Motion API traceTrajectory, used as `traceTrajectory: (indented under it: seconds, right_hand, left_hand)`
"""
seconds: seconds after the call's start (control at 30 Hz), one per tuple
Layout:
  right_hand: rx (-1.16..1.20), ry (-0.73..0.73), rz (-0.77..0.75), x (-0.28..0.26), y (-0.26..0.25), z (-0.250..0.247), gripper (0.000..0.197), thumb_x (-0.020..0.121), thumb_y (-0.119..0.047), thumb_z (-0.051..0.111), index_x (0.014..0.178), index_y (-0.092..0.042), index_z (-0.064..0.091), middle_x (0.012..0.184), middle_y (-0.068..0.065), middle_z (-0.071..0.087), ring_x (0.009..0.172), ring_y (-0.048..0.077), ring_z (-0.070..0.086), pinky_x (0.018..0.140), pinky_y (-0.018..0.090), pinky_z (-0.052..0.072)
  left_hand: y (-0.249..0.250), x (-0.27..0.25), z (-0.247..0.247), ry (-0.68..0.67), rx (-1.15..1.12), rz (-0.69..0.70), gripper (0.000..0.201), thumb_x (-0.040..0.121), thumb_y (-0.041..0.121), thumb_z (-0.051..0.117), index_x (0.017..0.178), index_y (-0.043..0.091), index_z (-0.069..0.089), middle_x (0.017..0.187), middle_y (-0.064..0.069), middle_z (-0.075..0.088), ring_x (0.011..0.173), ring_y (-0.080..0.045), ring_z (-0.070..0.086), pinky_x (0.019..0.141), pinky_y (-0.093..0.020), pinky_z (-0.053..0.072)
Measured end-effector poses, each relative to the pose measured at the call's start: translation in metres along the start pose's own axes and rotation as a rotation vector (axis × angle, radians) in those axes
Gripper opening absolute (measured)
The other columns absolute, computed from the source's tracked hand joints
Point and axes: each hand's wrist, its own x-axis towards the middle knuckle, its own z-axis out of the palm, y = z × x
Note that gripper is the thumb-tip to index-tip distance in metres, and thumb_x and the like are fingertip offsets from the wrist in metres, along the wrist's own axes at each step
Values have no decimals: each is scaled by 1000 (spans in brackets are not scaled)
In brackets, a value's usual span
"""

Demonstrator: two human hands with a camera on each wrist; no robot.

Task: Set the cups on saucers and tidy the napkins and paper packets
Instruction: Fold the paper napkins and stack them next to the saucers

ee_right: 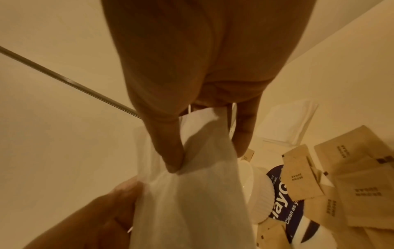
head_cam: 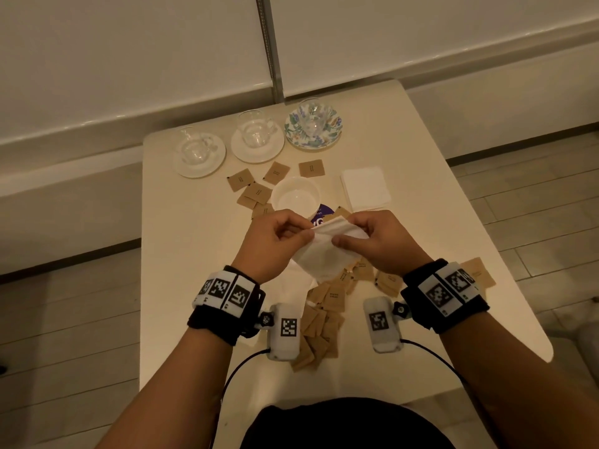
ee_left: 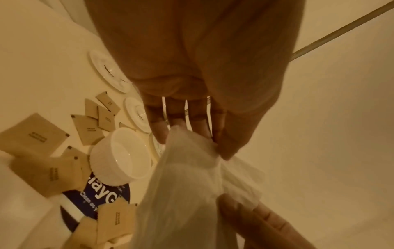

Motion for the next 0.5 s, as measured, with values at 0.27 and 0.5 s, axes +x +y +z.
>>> traceTrajectory:
  seconds: [0.27,0.5]
  right_hand:
    - [14,-47,-2,-7,3,15,12,82,-18,78,81,-28,71,71,-13,71,64,1,65,56,15,48]
    - [388,21,153,-7,12,26,38,75,-13,81,110,-10,67,102,8,74,95,21,72,80,29,58]
  left_hand:
    - [-5,-3,-3,-37,16,-25,10,87,16,73,82,25,73,78,4,72,72,-10,67,67,-21,55]
    - [-9,0,-5,-8,-36,-36,11,88,15,71,81,22,71,70,9,72,66,-4,67,61,-19,53]
